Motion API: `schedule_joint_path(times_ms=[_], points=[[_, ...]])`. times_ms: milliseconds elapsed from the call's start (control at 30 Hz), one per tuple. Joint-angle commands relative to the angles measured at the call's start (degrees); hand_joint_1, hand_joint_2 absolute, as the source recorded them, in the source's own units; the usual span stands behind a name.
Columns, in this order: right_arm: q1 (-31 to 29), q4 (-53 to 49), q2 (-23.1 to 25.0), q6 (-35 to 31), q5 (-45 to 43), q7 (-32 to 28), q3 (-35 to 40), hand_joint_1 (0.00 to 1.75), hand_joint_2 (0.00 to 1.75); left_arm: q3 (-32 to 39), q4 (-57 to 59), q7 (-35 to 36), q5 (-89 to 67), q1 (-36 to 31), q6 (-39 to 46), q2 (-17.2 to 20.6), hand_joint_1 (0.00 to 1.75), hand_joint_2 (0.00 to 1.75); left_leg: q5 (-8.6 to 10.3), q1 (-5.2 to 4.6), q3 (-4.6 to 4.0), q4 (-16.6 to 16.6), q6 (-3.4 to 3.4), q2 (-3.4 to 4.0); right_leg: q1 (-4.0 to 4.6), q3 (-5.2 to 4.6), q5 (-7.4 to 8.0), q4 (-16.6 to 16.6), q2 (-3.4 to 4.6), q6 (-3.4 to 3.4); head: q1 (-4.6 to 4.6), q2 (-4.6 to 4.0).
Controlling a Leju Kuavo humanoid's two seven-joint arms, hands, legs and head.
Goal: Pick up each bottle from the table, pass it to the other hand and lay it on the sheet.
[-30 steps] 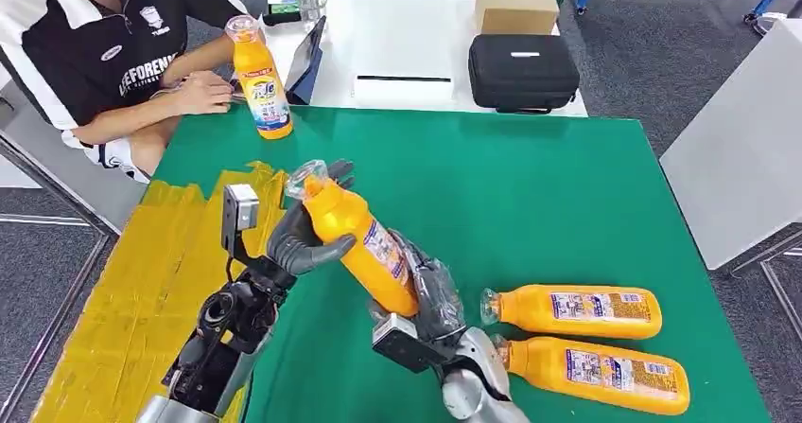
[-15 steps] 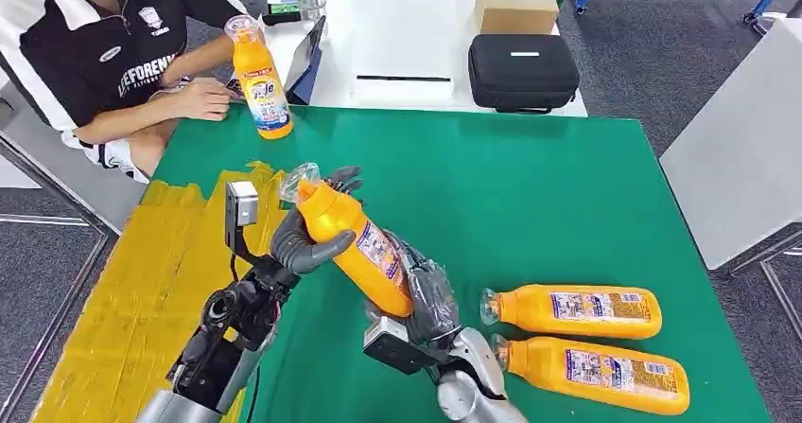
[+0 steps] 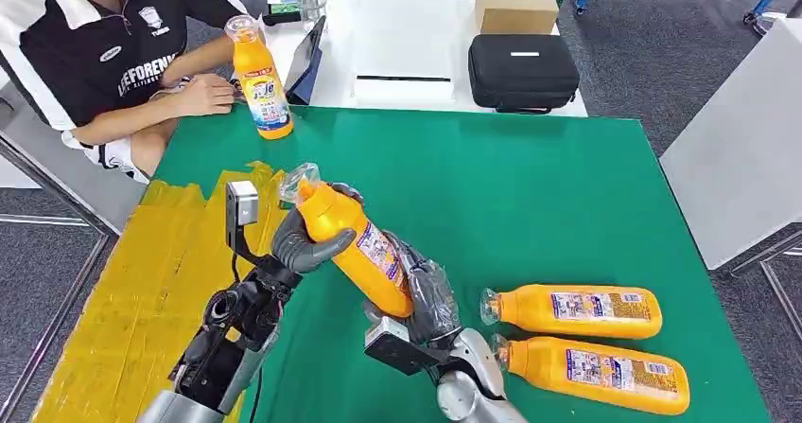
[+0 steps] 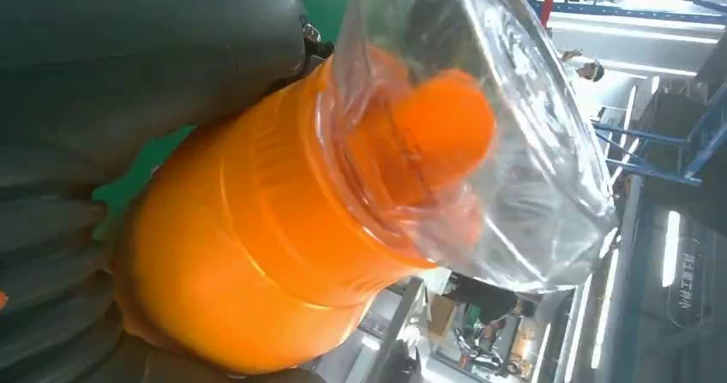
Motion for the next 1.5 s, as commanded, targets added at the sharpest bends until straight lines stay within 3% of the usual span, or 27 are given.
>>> schedule_joint_path(times_ms=[33,233,267,300,333,667,700,767,800,833,900,967,1100,1167,1200,1267,1333,1433,1500], points=[[-0.9,-0.9,-1.8,-0.9,-1.1,-0.7,0.5,1.75,1.75,-0.8,2.6,0.2,0.4,-1.5,0.4,0.7,1.75,1.75,-0.09,0.01,0.22,0.0,-0.12,-0.03,0.02,0.22,-0.10,0.0,-0.10,-0.01,-0.02,0.00],[0.9,-8.9,-3.2,3.0,-5.2,-0.7,-0.7,1.75,1.75,-0.1,1.2,0.1,1.2,-1.1,1.1,1.4,1.75,1.75,-0.17,0.03,0.31,0.0,-0.16,0.00,0.03,0.31,-0.18,0.0,-0.10,-0.02,-0.02,0.00],[1.0,-9.6,-3.4,3.0,-5.3,-0.7,-0.7,1.52,1.75,0.0,1.1,0.0,1.3,-1.1,1.2,1.4,1.75,1.75,-0.10,0.01,0.17,0.0,-0.11,0.00,0.01,0.17,-0.11,0.0,-0.07,-0.01,-0.02,0.00],[1.4,-11.5,-3.6,3.7,-6.3,-0.8,-0.9,0.00,1.75,0.3,1.0,0.0,1.2,-1.2,1.5,1.4,1.75,1.75,-0.06,-0.01,0.09,0.0,-0.08,0.01,-0.01,0.10,-0.06,0.0,-0.05,-0.01,-0.02,0.00],[1.8,-13.3,-3.8,5.3,-8.2,-0.7,-1.1,0.00,1.75,0.7,0.7,0.0,1.2,-1.1,1.9,1.6,1.75,1.75,-0.25,0.04,0.39,0.1,-0.20,0.02,0.04,0.39,-0.25,0.1,-0.10,-0.02,-0.02,0.00],[6.5,-28.7,-7.6,12.8,-23.2,3.0,-5.0,0.00,1.75,5.0,-0.8,-1.7,-0.7,0.1,8.8,2.9,1.75,1.75,-0.08,-0.01,0.12,0.0,-0.09,-0.02,-0.01,0.12,-0.09,0.0,-0.09,0.00,-0.02,0.00],[6.9,-30.1,-7.9,14.7,-26.1,4.6,-5.5,0.00,0.00,5.1,-0.5,-2.3,-2.2,-0.1,10.7,2.9,1.75,1.75,-0.17,0.03,0.25,0.0,-0.14,0.00,0.03,0.26,-0.17,0.0,-0.12,-0.01,-0.02,0.00],[7.5,-31.7,-7.9,17.8,-32.4,8.0,-6.6,0.00,0.00,4.9,0.1,-4.2,-7.5,-0.5,17.2,3.1,1.75,1.75,-0.15,0.01,0.23,0.0,-0.14,-0.06,0.01,0.25,-0.19,0.0,-0.19,-0.01,0.00,0.00],[8.1,-33.1,-8.3,18.9,-35.6,9.1,-7.7,0.00,1.75,4.4,0.7,-6.7,-17.2,-1.1,28.4,3.0,1.75,1.75,-0.04,0.01,0.04,0.0,-0.08,-0.07,0.01,0.07,-0.07,0.0,-0.14,0.00,-0.02,0.00],[8.8,-34.1,-8.6,18.8,-36.0,9.4,-8.3,0.00,1.75,4.0,0.7,-7.1,-22.6,-1.4,34.0,2.5,1.75,1.75,-0.27,0.06,0.38,0.1,-0.21,-0.09,0.06,0.43,-0.29,0.1,-0.24,-0.02,-0.02,0.00],[10.2,-35.5,-8.4,19.0,-36.3,10.8,-9.9,0.00,1.75,3.4,3.3,-5.8,-46.2,-2.3,53.8,3.1,1.75,1.75,-0.12,0.03,0.16,0.0,-0.12,-0.16,0.03,0.23,-0.17,0.0,-0.27,0.00,-0.02,0.00],[10.3,-35.4,-8.2,20.2,-37.5,12.4,-10.6,0.00,1.75,4.9,4.3,-3.2,-57.8,-2.2,58.1,3.1,1.75,1.75,-0.06,0.00,0.12,0.0,-0.11,-0.18,0.00,0.17,-0.13,0.0,-0.29,-0.01,-0.02,0.00],[8.6,-33.2,-7.7,21.7,-39.1,13.8,-11.7,0.00,1.75,17.5,1.8,0.0,-90.9,0.1,58.1,-1.4,1.75,1.75,-0.12,0.02,0.20,0.0,-0.12,0.03,0.02,0.19,-0.10,0.0,-0.06,-0.01,-0.02,0.00],[8.6,-33.2,-7.7,21.7,-39.1,13.8,-11.7,0.00,1.75,17.5,1.8,0.0,-90.9,0.1,58.1,-1.4,1.75,1.75,-0.15,0.03,0.26,0.0,-0.14,0.02,0.03,0.28,-0.13,0.0,-0.09,-0.01,-0.02,0.00],[7.7,-32.7,-7.3,22.0,-39.3,14.4,-12.1,0.00,1.75,17.1,2.3,3.3,-102.6,0.2,58.1,-0.9,1.75,1.75,-0.08,0.00,0.13,0.0,-0.09,-0.01,0.00,0.15,-0.07,0.0,-0.09,0.00,0.00,0.00],[7.2,-32.8,-7.4,22.4,-39.5,14.7,-12.2,0.00,1.75,15.0,4.8,6.2,-109.0,-0.2,58.1,0.2,1.75,1.75,-0.10,0.01,0.14,0.0,-0.10,0.11,0.02,0.14,-0.05,0.0,0.02,-0.01,0.00,0.00],[6.5,-32.6,-7.3,23.1,-39.7,15.1,-12.6,0.00,1.75,7.0,8.1,12.8,-110.4,-1.5,58.1,4.3,1.75,1.75,-0.05,-0.02,0.16,-0.1,-0.10,0.05,-0.01,0.14,-0.06,0.0,-0.06,-0.01,0.00,0.00],[5.6,-31.9,-7.3,23.6,-40.2,15.1,-12.8,0.00,1.75,0.9,14.0,16.7,-110.4,-3.7,58.1,6.0,1.75,1.75,-0.07,-0.01,0.19,0.0,-0.14,-0.09,0.00,0.20,-0.11,0.0,-0.21,-0.03,-0.02,0.00],[5.6,-31.9,-7.3,23.7,-40.1,15.1,-12.8,0.00,1.75,0.5,14.8,16.8,-110.4,-3.9,58.1,6.0,1.75,1.75,-0.09,0.02,0.24,0.0,-0.15,-0.07,0.03,0.26,-0.12,0.0,-0.19,-0.02,-0.02,0.00]])
